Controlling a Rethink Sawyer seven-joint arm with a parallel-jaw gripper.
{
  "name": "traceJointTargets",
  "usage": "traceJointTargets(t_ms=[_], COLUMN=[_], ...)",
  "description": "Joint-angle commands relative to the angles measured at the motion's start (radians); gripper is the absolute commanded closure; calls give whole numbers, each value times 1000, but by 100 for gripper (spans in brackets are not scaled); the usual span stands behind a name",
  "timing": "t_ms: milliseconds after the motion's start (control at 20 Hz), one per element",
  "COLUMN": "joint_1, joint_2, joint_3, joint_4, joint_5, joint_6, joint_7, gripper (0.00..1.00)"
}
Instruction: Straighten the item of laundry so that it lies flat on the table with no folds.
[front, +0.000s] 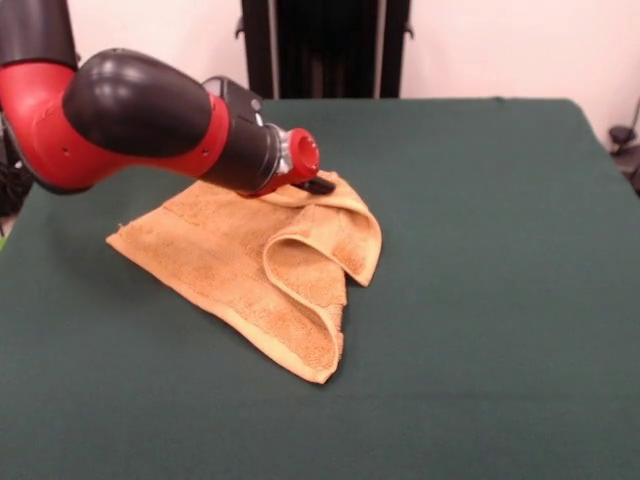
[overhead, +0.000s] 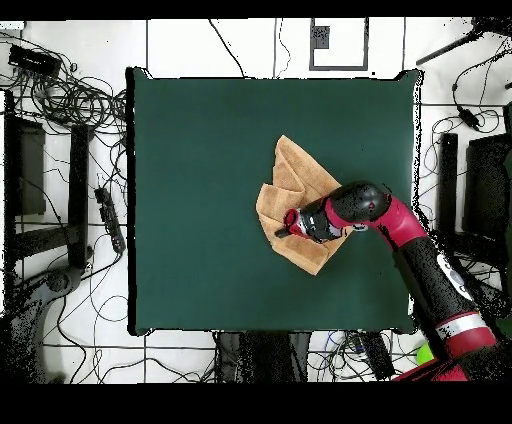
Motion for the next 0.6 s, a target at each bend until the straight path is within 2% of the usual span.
traceJointTargets(t_ms=[50,600], joint_1=[22,14], joint_2=[7,-54], joint_3=[-21,-3], joint_4=[-122,-111], joint_5=[-83,-77], joint_6=[59,119], joint_7=[-384,-403], gripper=[100,100])
